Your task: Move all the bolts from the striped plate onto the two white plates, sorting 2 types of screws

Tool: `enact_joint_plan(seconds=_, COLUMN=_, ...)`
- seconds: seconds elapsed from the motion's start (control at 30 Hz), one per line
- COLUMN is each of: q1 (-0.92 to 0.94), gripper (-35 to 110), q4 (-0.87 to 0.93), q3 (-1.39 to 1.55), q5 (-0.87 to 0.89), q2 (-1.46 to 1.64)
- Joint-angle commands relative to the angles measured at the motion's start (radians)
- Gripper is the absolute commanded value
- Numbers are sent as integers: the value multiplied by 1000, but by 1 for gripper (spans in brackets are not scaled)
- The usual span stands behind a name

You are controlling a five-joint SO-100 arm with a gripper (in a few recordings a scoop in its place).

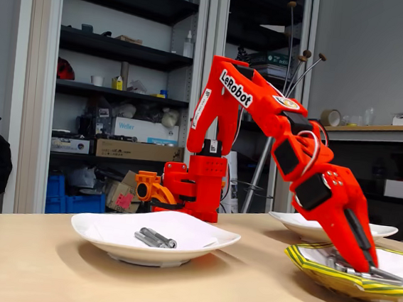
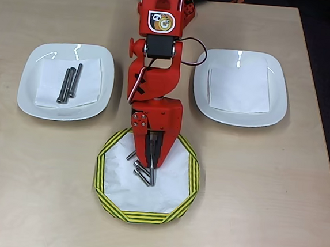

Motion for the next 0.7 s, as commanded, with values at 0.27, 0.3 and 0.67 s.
enact_joint_plan(seconds=0.27, q1=110, gripper=0, q4=374, q3=-249, q5=-138, q2=176)
enact_joint_plan(seconds=0.3, q1=118, gripper=0, q4=413, q3=-267, q5=-141, q2=184)
enact_joint_plan(seconds=0.67, q1=383, gripper=0, q4=681, q3=-153, q5=-272, q2=383)
